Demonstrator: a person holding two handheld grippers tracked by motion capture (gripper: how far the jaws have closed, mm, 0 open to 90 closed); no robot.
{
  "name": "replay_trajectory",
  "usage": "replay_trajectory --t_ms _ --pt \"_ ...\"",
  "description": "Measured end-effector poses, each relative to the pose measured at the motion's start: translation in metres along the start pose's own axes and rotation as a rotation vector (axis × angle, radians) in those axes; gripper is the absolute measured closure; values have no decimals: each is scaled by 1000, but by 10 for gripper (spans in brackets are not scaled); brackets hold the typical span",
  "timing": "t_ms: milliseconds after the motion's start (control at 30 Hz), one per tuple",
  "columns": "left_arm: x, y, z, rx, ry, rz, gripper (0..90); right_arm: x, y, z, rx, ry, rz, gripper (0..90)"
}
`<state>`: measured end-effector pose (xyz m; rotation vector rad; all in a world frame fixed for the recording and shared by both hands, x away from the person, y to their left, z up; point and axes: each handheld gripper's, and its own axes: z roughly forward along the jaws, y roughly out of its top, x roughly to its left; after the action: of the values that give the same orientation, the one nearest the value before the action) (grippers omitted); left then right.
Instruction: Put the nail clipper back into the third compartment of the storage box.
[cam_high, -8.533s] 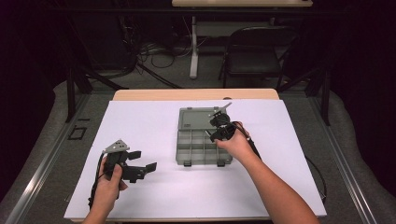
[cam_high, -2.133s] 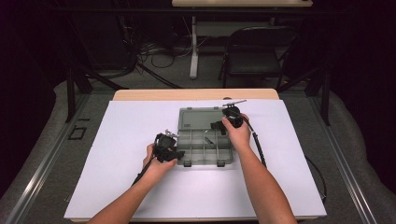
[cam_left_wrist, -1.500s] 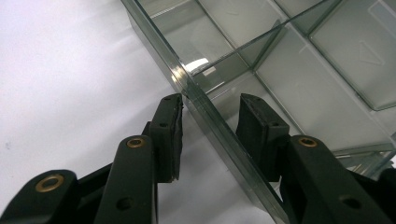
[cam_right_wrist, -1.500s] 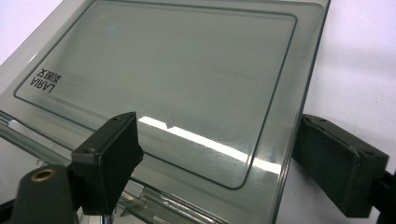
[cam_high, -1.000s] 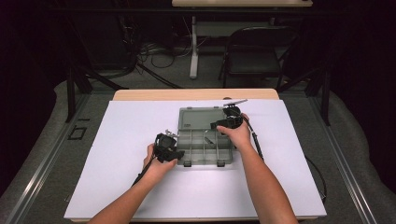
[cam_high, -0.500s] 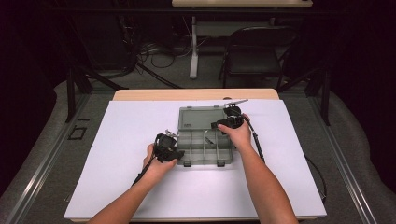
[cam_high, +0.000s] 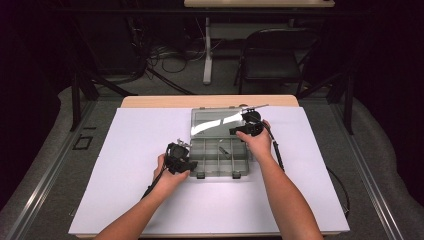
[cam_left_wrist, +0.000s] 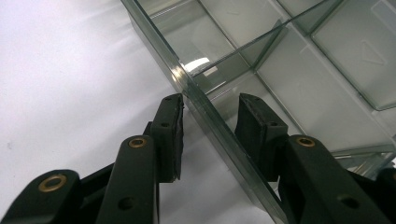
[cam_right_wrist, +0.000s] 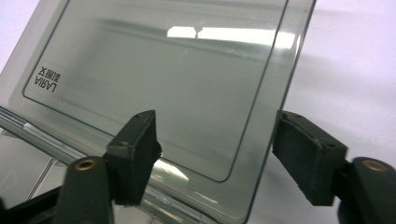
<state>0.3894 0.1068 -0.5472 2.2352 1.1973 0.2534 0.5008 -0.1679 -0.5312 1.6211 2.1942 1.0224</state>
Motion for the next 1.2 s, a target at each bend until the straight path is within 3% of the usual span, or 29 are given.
replay_trajectory --t_ms 267,533,1200 --pt "0 0 0 3 2 2 609 -5 2 -10 -30 -19 -10 549" --pt "0 0 0 3 4 1 609 -8 4 -18 -52 -22 -21 674" --pt "-1 0 0 2 9 -1 609 -13 2 -29 -106 -3 -45 835"
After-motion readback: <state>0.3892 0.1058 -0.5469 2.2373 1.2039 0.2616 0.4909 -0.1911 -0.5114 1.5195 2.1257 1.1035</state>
